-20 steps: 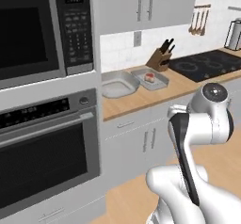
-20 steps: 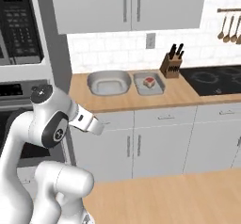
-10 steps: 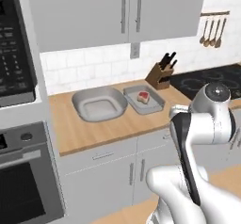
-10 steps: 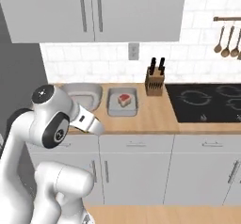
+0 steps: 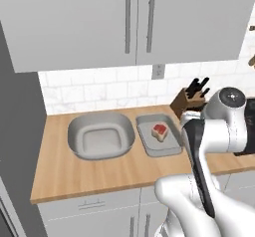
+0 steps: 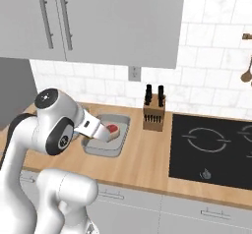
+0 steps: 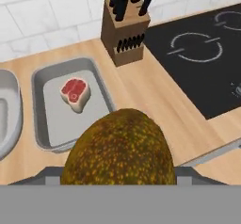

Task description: Place one avocado and one steak in each tupperware on the nearby counter, to pack two identical lunches.

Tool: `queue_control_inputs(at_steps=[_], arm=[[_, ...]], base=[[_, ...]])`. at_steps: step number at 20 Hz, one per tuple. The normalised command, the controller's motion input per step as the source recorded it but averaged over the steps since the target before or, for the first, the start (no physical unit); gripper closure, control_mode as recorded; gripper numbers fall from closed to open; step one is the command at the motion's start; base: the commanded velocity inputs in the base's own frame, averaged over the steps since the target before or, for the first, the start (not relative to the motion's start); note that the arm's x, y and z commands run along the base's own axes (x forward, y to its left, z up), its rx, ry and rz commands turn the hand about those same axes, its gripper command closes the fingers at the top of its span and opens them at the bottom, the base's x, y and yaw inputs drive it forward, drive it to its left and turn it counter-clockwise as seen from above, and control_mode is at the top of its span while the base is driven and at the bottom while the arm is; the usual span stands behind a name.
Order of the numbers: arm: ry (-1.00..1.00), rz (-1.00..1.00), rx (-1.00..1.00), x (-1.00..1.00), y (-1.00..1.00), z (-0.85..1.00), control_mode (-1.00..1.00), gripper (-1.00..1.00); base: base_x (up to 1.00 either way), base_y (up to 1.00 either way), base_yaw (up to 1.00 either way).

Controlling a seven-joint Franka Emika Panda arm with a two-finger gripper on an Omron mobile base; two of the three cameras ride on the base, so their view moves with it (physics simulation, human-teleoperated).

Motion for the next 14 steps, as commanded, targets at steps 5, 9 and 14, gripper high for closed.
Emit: queue_control_inputs(at_steps=[5,9,14], arm=[[0.07,0.17,0.00,1.00,0.32,-0.52,-1.00,1.00],[0.15,0.09,0.00,0.99,0.44,-0.67,-1.00,1.00],[0.16,0.05,0.00,0.65,0.13,-0.42,-1.00,1.00]], base=[[0.00,0.00,0.00],[0.00,0.00,0.00],[0.00,0.00,0.00]])
